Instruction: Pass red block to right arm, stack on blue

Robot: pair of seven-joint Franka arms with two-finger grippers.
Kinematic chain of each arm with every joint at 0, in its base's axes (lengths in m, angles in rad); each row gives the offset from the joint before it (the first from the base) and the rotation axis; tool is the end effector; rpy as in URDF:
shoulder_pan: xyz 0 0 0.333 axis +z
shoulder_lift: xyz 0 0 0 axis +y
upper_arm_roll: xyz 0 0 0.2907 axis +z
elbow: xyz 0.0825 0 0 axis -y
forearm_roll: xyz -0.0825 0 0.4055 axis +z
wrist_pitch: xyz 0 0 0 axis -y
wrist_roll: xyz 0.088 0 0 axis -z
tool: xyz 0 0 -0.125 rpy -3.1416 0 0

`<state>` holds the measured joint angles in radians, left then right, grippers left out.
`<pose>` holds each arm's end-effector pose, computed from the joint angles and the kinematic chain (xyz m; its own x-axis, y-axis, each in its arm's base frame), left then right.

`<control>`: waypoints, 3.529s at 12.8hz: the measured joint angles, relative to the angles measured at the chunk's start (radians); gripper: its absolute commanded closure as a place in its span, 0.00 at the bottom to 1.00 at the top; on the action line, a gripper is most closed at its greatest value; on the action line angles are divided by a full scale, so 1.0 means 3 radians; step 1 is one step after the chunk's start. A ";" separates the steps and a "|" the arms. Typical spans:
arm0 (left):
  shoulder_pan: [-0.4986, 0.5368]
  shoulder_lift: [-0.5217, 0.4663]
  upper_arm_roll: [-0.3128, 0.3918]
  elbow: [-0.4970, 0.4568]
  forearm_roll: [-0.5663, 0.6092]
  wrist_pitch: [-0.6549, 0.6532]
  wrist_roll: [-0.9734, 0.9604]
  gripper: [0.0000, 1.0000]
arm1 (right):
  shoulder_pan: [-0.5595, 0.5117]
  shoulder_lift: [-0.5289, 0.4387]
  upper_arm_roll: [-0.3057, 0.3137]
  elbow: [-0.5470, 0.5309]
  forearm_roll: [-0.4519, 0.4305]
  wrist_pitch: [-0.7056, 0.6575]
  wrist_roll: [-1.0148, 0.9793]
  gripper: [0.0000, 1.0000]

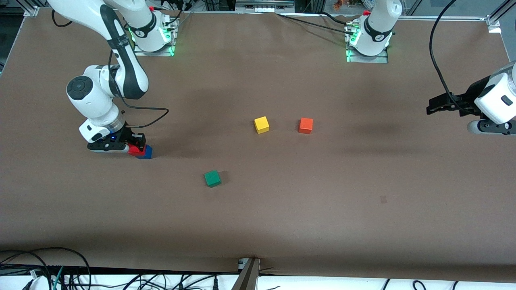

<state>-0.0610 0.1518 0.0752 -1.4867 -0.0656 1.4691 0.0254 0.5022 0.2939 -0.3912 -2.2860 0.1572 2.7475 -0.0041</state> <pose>0.6014 -0.0029 0.5251 0.9859 -0.0170 -0.1666 -0.0073 -0.9983 0.0583 0.5575 0.0497 0.1925 0.9806 0.0039 0.1961 -0.0009 -0.9997 0.0243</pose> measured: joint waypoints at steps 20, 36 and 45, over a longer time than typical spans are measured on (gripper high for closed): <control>-0.0002 0.0000 -0.0003 0.0002 0.0000 0.0000 0.0000 0.00 | 0.0011 -0.0276 -0.0264 0.1844 -0.0026 -0.2893 0.0269 0.00; 0.0000 0.0000 0.0000 0.0004 0.0000 0.0001 0.0000 0.00 | -0.0208 -0.0703 -0.0251 0.2127 -0.0169 -0.3600 0.0064 0.00; 0.0004 0.0000 0.0002 0.0004 0.0000 0.0001 0.0000 0.00 | -0.1367 -0.0781 0.0851 0.2161 -0.0338 -0.3902 0.0064 0.00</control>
<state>-0.0598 0.1518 0.0757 -1.4856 -0.0656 1.4695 0.0254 0.0920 0.0596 -0.1358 -1.6376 0.0557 1.5768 0.0151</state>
